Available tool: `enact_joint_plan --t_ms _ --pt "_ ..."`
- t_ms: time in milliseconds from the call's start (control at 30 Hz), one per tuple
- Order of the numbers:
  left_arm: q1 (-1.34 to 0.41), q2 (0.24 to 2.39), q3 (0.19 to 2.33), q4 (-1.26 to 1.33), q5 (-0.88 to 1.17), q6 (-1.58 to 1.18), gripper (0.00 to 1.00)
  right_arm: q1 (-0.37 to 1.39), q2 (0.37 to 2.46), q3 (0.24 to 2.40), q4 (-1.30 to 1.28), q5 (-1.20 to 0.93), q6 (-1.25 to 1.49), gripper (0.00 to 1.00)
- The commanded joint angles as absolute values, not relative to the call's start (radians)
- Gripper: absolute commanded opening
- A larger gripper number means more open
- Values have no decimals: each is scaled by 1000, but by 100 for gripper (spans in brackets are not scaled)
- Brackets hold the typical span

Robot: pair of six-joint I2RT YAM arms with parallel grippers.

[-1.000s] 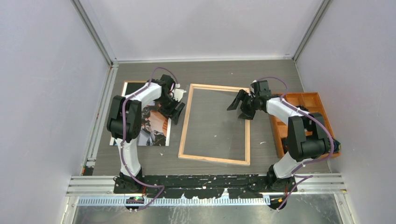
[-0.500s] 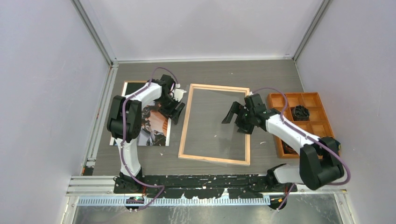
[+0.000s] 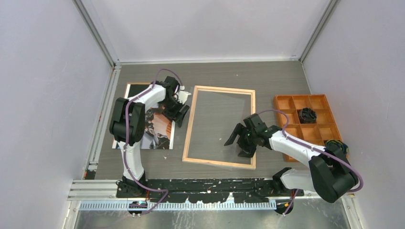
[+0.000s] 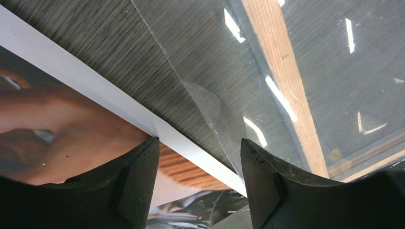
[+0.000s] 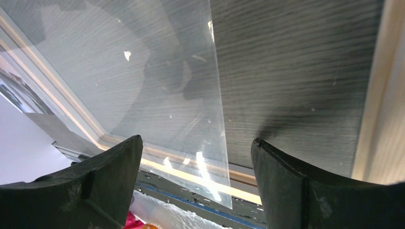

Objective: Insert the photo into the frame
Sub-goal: Pick up the photo frame item from the photo frame.

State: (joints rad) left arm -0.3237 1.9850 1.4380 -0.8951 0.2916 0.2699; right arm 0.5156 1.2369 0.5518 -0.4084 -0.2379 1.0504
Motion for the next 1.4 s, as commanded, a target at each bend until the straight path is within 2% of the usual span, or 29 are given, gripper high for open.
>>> enact_joint_plan --t_ms 0,467,733,967,1367 --pt "-336 1990 1422 -864 288 287 64 548 1223 545 -363 -237 1137 88" --pt "-351 1996 1421 -862 271 295 64 559 1349 416 -51 -286 1213 87" --pt "-357 2005 1418 -865 262 301 63 559 1180 264 290 -254 1289 81" --pt "-370 2010 1425 -868 256 304 63 558 1058 239 392 -242 1288 78" --pt "-390 2001 1428 -874 279 304 63 558 1110 234 570 -245 1315 78"
